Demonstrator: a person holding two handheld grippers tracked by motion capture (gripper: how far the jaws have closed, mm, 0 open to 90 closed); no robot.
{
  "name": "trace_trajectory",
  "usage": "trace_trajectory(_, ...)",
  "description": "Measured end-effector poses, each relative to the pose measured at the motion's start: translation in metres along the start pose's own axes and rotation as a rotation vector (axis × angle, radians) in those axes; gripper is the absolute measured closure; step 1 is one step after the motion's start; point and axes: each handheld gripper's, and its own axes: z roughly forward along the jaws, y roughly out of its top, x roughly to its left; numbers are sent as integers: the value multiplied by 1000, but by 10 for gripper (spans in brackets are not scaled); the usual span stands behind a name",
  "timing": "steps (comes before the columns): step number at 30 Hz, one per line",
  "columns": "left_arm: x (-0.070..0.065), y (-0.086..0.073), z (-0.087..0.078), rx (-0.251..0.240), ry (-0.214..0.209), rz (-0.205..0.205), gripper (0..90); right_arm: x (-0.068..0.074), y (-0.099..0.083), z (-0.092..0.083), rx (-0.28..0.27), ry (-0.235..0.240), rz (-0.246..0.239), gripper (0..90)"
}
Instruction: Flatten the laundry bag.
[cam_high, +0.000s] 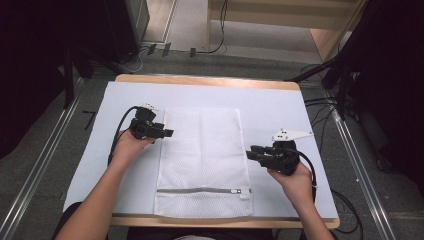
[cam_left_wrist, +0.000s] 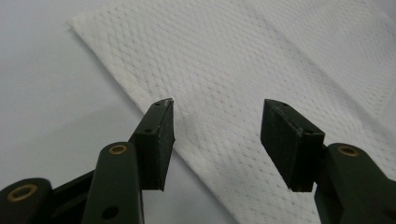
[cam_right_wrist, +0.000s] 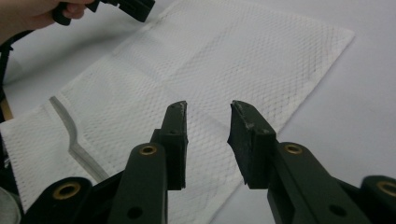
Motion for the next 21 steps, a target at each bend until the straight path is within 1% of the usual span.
trace_trajectory(2,0,-2,-1,-3,2,-3,456,-3,-1,7,5,-10,-10,669)
trace_trajectory(6,-1,-6,-5,7,16,0,455,-11,-3,19,21,-16,-14,644)
trace_trajectory(8,-1,-9,-8,2,17,-6,455,-14,-3,25,23,-21,-19,628)
trace_trajectory(9,-1,-9,-8,2,17,-6,455,-14,-3,25,23,-21,-19,628)
trace_trajectory(10,-2,-12,-10,3,22,-10,455,-17,-3,32,36,-27,-29,608)
trace_trajectory(12,-3,-16,-10,5,23,-18,454,-20,-4,38,44,-47,-41,578)
trace_trajectory(13,-4,-18,-11,9,27,-17,452,-21,-3,42,50,-59,-40,578)
trace_trajectory(14,-4,-18,-11,9,27,-17,453,-21,-3,42,50,-59,-40,578)
trace_trajectory(15,-7,-23,-11,18,38,-16,453,-24,-2,50,55,-73,-52,578)
trace_trajectory(17,-9,-28,-13,23,46,-16,452,-25,-1,55,65,-83,-62,578)
trace_trajectory(20,-11,-31,-14,23,47,-22,450,-29,1,64,82,-93,-59,578)
trace_trajectory(21,-13,-34,-14,23,52,-25,449,-31,2,67,94,-99,-51,577)
